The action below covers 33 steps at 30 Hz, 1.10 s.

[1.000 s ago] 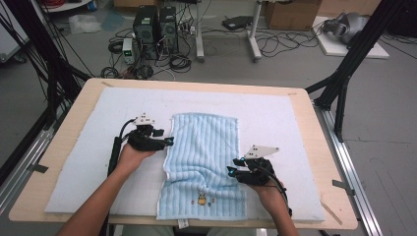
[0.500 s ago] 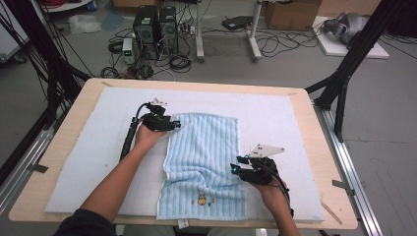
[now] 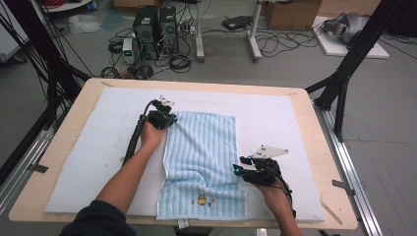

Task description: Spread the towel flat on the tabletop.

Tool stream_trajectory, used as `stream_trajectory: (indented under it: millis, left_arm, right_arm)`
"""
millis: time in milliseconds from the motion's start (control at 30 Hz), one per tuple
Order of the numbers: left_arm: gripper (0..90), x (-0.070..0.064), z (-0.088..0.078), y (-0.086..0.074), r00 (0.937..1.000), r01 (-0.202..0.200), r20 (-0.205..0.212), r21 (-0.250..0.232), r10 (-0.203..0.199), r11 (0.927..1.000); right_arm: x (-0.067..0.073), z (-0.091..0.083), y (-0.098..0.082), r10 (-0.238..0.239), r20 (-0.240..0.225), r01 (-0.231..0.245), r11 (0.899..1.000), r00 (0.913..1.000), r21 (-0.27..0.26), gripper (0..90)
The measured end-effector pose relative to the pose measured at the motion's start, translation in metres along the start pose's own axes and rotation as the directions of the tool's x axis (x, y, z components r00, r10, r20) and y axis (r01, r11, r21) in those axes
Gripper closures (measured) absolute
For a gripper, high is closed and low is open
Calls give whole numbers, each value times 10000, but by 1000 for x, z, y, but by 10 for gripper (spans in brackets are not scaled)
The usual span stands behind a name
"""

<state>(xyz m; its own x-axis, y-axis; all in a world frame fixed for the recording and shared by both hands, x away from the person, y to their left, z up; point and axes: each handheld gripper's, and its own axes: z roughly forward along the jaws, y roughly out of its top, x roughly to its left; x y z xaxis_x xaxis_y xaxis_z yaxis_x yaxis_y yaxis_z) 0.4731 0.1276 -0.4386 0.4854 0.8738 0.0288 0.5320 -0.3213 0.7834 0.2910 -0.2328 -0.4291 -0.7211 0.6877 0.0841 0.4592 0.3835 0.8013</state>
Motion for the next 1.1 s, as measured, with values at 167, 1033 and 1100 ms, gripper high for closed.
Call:
stream_trajectory:
  millis: [167,1033,1100]
  left_arm:
    - [523,5,-3,-1,9964,702,485,-218,-690,9973]
    - [439,10,-18,-8,9804,1121,1599,255,-1147,9934]
    - [435,7,-18,-8,9795,1109,1648,372,-1156,9931]
  right_arm:
    - [-6,7,5,7,287,-6,10000,9996,-33,565]
    - [-89,123,86,912,2591,-1275,9837,9615,1268,874]
    - [-93,124,89,819,2894,-1255,9828,9537,1353,879]
